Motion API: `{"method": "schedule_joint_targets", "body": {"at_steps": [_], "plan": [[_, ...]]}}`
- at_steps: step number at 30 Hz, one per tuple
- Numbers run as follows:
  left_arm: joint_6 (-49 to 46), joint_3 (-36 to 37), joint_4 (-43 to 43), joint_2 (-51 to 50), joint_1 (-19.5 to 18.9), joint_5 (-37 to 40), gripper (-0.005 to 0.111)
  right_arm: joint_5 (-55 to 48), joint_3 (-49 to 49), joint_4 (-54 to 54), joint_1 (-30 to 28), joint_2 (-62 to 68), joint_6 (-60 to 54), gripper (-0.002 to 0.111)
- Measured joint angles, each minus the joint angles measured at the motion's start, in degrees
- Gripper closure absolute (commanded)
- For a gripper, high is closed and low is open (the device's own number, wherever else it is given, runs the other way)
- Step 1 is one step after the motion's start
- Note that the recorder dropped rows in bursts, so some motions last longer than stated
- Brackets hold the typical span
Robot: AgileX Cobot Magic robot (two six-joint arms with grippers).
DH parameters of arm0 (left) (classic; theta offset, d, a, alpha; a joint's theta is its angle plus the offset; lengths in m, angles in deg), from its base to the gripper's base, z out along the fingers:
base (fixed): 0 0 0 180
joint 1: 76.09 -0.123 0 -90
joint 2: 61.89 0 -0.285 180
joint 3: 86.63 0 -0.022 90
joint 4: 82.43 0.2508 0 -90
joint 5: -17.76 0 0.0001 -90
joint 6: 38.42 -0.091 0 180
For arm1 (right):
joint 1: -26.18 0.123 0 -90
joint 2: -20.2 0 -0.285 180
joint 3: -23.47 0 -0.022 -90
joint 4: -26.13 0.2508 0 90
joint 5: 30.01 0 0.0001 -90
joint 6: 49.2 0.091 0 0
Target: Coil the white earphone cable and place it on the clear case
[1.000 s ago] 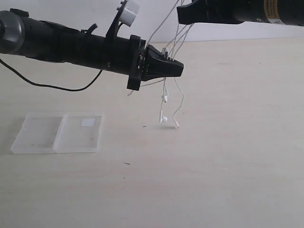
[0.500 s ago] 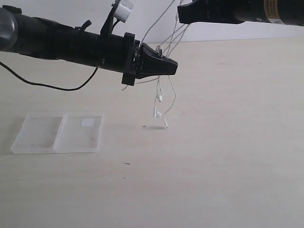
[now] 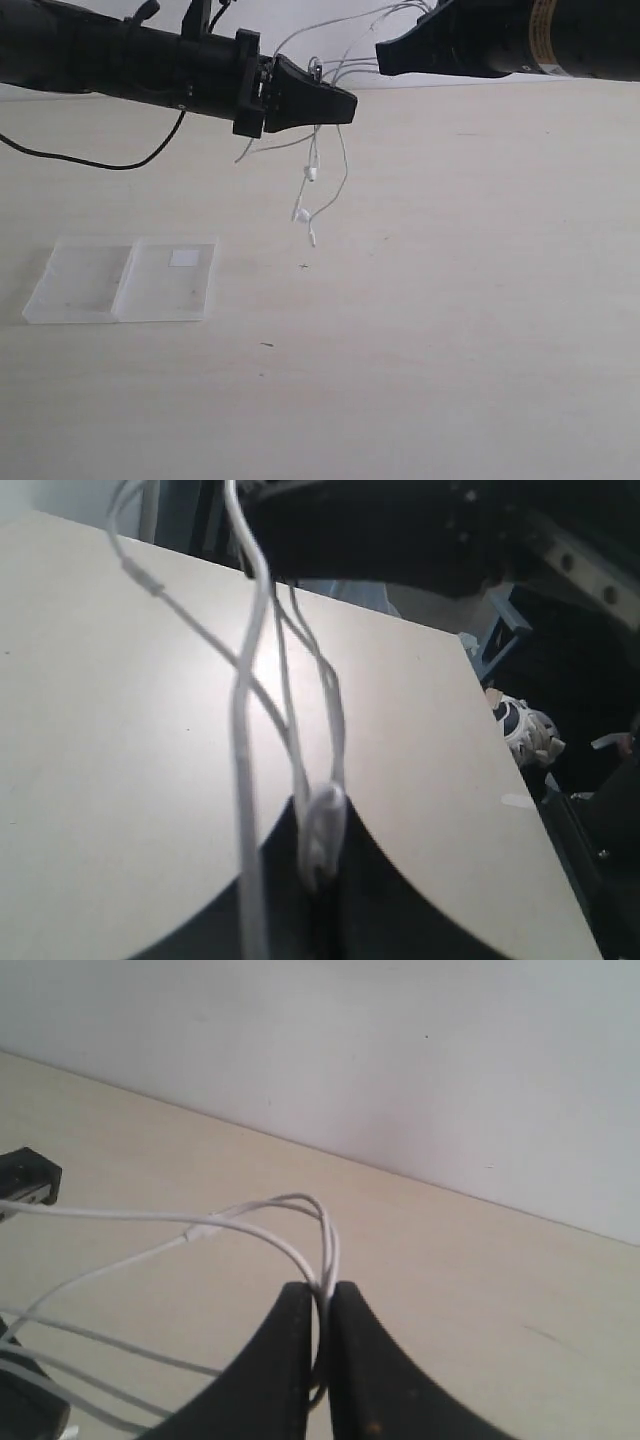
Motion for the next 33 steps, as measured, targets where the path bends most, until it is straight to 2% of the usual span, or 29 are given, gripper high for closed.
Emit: {"method": "schedule_joint_targets", "body": {"at_steps": [10,21,23,28,33], "plan": [[2.9,0.0,-0.7,2.5,0.0,0.1,0.107,2.8,-2.5,1.7,0.0,1.8,-0.3,0.100],[10.2,0.0,-0.4,4.4,0.0,0.1,0.107,7.9,-3.3,2.5,0.0,1.8,-0.4,0.101],[10.9,0.0,-0.5,4.4,-0.8,0.1,0.107,7.9,-3.3,2.5,0.0,1.8,-0.4,0.097],[14.9,0.0,-2.0,4.4,-4.2,0.1,0.107,11.4,-3.3,2.5,0.0,1.8,-0.4,0.078],[17.9,0.0,-5.4,4.4,-4.7,0.1,0.107,18.7,-3.3,2.5,0.0,1.8,-0.4,0.064]]}}
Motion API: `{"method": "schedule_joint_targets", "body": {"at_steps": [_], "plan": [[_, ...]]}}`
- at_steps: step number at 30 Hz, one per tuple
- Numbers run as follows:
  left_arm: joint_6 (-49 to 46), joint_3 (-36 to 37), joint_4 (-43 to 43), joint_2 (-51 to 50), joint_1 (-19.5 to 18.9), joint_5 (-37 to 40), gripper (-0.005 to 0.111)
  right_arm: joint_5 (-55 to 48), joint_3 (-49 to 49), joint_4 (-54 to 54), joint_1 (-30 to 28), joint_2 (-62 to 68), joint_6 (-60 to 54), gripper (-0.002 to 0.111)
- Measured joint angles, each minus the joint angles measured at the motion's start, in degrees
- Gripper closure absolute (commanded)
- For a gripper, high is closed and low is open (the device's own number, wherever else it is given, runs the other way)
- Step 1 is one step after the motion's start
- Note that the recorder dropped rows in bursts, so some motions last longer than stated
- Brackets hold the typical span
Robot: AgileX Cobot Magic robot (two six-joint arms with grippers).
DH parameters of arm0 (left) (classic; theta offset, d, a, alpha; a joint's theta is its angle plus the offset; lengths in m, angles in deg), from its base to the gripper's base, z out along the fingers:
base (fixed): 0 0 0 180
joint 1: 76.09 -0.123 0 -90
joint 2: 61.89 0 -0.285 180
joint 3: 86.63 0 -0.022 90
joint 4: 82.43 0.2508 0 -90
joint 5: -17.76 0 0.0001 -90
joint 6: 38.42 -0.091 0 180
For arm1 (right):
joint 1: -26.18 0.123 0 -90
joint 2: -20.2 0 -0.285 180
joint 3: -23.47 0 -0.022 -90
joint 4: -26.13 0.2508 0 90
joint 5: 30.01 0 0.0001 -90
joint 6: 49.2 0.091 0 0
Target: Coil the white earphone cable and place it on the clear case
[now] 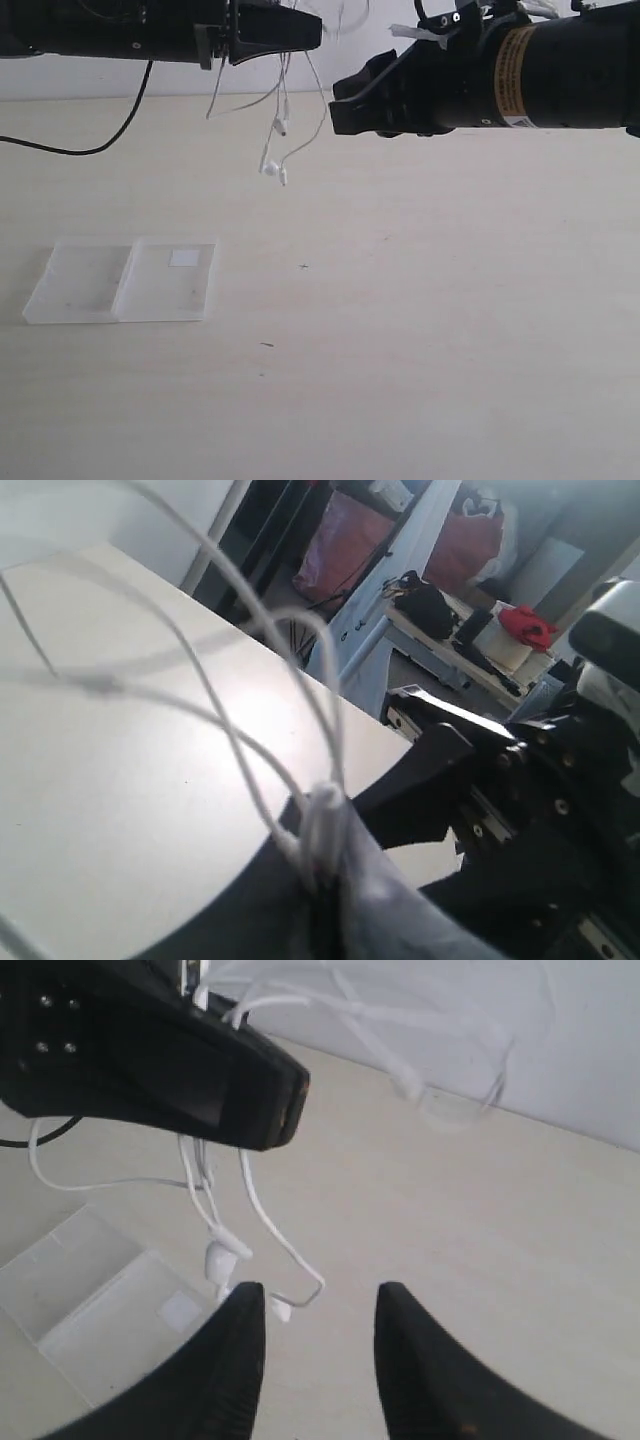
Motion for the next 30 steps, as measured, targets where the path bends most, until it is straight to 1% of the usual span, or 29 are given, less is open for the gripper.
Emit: {"method": "schedule_joint_targets", "body": {"at_steps": [6,10,14,17,21,25,30], "plan": [[2.9,0.0,1.8,0.0,0.0,0.0,0.107,0.4,0.0,0.0,0.0,0.0,0.1,0.062],[7.3,0.0,4.5,0.0,-1.6,0.0,0.107,0.3,-1.3,-0.4,0.0,0.0,0.1,0.062],[11.1,0.0,7.0,0.0,-4.3,0.0,0.107,-2.5,-3.5,-1.2,0.0,-0.1,0.2,0.062],[12.0,0.0,7.9,0.0,-5.7,0.0,0.107,-5.2,-4.5,-1.3,0.0,-0.5,0.2,0.062],[12.4,0.8,8.0,0.5,-6.5,0.0,0.107,-7.1,-4.8,-1.3,0.0,-1.4,0.2,0.062],[11.6,3.5,8.0,2.6,-7.3,-0.8,0.107,-8.0,-4.8,-1.3,0.0,-2.3,0.2,0.062],[8.6,10.8,6.5,8.8,-10.4,-5.7,0.107,-8.2,-4.8,-1.3,0.0,-3.0,0.2,0.062]]}}
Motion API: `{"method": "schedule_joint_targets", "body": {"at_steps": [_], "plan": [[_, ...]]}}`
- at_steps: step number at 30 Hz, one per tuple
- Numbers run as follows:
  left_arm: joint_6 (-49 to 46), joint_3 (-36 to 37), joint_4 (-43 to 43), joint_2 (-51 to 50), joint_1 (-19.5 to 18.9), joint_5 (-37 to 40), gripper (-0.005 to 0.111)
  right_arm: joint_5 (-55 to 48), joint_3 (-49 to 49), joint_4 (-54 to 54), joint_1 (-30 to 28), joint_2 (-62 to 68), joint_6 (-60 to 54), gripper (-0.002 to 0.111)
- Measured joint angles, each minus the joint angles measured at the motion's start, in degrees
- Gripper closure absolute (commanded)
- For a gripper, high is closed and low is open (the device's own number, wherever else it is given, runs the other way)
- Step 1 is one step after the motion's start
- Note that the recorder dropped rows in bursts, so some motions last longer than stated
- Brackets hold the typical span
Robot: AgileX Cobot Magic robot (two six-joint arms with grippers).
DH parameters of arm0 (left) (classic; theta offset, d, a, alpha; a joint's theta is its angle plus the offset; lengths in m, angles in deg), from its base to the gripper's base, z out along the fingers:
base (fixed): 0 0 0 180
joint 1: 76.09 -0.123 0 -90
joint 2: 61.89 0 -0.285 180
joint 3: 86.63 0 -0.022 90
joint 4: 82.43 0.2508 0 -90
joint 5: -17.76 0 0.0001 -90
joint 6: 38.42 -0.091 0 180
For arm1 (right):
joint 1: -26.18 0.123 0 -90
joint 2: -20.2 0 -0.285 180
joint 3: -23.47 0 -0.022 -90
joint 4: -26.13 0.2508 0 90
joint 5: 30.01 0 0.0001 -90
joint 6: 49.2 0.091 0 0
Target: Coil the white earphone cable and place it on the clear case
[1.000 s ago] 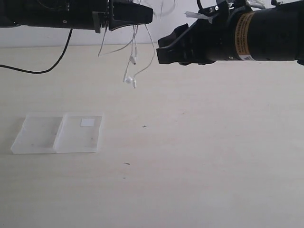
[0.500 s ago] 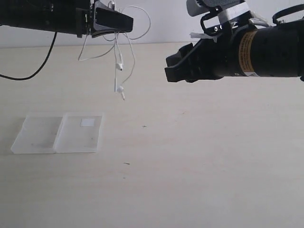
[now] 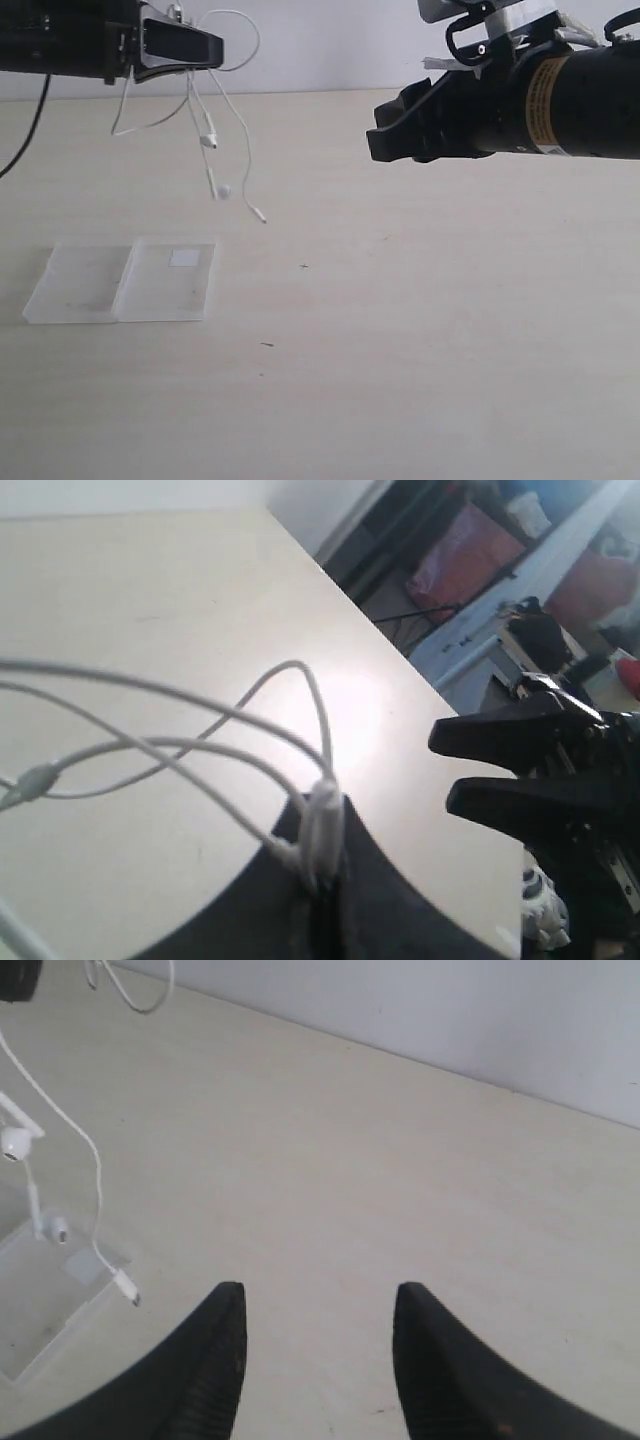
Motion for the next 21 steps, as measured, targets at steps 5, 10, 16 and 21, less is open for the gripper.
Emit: {"method": "schedule_joint_targets", "body": {"at_steps": [5,10,16,21], "plan": [[-5.0,8.8,-4.5,7.8,-2.7,-4.0,0.107,-0.1,0.0,0.0,0.0,0.0,0.0,0.062],[-10.1,17.4,-9.4,15.5,-3.3,-8.9,0.107,0.2,0.0,0.0,0.0,0.0,0.0,0.062],[-14.1,25.4,-11.3,21.7,-3.3,-15.2,0.107,1.7,0.0,0.9,0.0,0.0,0.0,0.062],[-14.9,28.8,-11.7,24.6,-3.3,-16.5,0.107,2.9,0.0,1.1,0.0,0.0,0.0,0.062]]}}
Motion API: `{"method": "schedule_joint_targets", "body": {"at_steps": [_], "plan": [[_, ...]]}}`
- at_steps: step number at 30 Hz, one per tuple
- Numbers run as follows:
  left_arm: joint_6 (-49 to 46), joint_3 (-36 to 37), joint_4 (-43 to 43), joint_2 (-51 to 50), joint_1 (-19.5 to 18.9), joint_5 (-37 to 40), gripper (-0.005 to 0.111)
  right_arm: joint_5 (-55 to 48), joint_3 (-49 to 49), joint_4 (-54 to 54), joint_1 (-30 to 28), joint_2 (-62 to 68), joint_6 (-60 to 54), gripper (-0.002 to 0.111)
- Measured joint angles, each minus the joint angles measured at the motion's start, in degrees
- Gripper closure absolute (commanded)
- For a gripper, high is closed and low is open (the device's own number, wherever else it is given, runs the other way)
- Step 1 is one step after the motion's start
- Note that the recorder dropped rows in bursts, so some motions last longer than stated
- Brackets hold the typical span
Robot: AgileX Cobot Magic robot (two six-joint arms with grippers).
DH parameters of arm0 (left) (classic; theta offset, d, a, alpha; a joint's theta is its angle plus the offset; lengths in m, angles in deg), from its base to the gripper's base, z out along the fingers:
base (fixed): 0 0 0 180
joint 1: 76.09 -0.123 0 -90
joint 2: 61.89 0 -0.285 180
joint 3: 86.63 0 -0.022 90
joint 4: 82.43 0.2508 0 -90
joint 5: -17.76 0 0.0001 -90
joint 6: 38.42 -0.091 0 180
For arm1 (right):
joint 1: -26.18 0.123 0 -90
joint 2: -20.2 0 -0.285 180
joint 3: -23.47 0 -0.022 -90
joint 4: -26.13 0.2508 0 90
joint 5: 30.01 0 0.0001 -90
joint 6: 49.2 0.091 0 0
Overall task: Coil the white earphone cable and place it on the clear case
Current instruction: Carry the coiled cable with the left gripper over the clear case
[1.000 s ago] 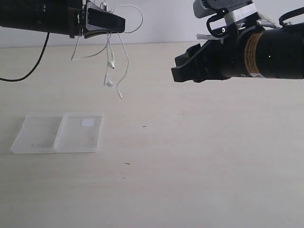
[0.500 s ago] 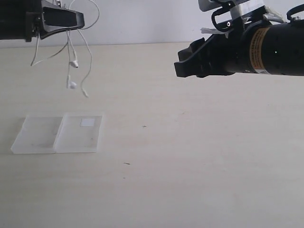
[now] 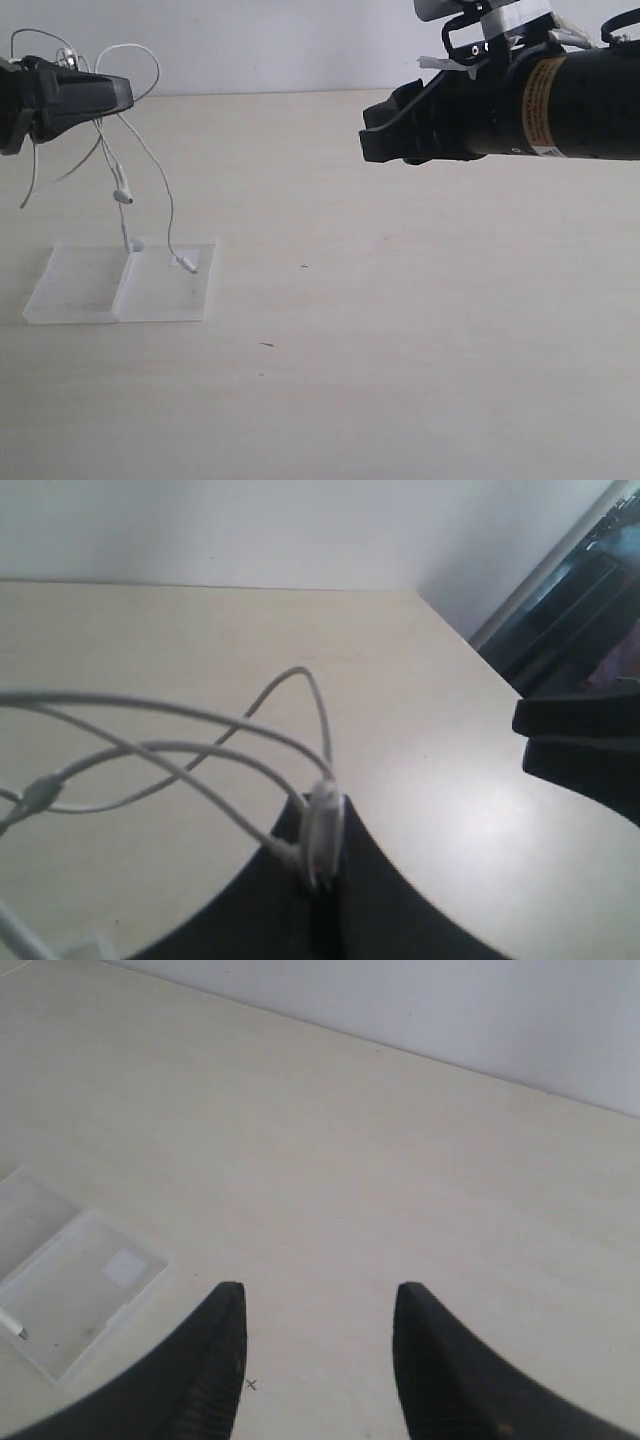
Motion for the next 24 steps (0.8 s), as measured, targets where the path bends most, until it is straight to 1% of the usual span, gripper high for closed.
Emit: {"method": "schedule_joint_targets", "body": {"at_steps": [11,16,24], "plan": [[-3.3,3.7,0.0,0.8,0.0,-3.7,0.107,1.1,0.0,0.1,0.0,0.0,0.0,0.062],[-4.7,3.9,-0.1,0.8,0.0,-6.5,0.107,1.2,0.0,0.1,0.0,0.0,0.0,0.062],[-5.2,3.9,-0.1,0.6,0.0,-7.4,0.107,1.3,0.0,0.5,0.0,0.0,0.0,0.062]]}}
